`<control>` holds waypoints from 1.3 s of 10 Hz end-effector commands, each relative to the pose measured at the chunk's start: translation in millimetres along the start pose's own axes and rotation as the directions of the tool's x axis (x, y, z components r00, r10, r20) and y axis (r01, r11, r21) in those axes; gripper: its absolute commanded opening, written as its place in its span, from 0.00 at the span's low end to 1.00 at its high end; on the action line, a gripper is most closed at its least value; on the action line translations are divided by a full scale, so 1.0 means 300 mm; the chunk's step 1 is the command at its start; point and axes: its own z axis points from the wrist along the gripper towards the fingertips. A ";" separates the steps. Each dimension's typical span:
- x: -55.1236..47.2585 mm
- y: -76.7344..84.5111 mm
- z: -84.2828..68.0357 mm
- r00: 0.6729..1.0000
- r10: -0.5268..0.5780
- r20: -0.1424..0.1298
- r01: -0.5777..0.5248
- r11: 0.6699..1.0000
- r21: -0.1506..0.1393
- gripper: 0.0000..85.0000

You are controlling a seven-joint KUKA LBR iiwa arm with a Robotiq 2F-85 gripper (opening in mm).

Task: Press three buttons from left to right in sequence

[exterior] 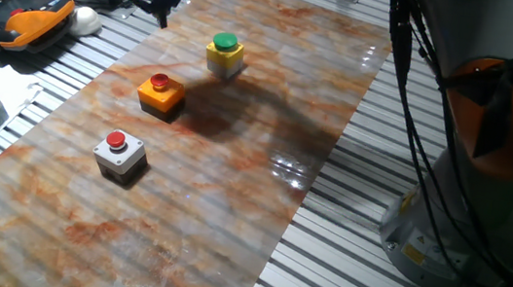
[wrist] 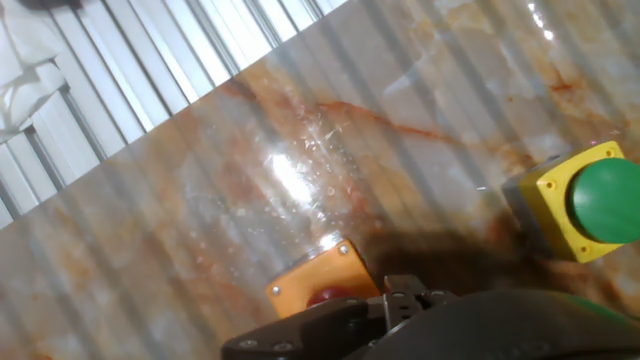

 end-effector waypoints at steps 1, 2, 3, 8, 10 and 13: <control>0.012 0.013 0.011 1.000 0.005 0.007 -0.005 1.000 0.006 0.00; 0.029 0.027 0.021 1.000 0.014 0.010 -0.014 1.000 0.008 0.00; 0.042 0.036 0.027 1.000 0.016 0.012 -0.016 1.000 0.008 0.00; 0.063 0.050 0.071 1.000 0.016 0.026 -0.016 1.000 0.013 0.00; 0.075 0.056 0.079 0.999 0.017 0.027 -0.017 1.000 0.007 0.00; 0.080 0.060 0.084 1.000 0.020 0.006 -0.020 0.998 -0.053 0.00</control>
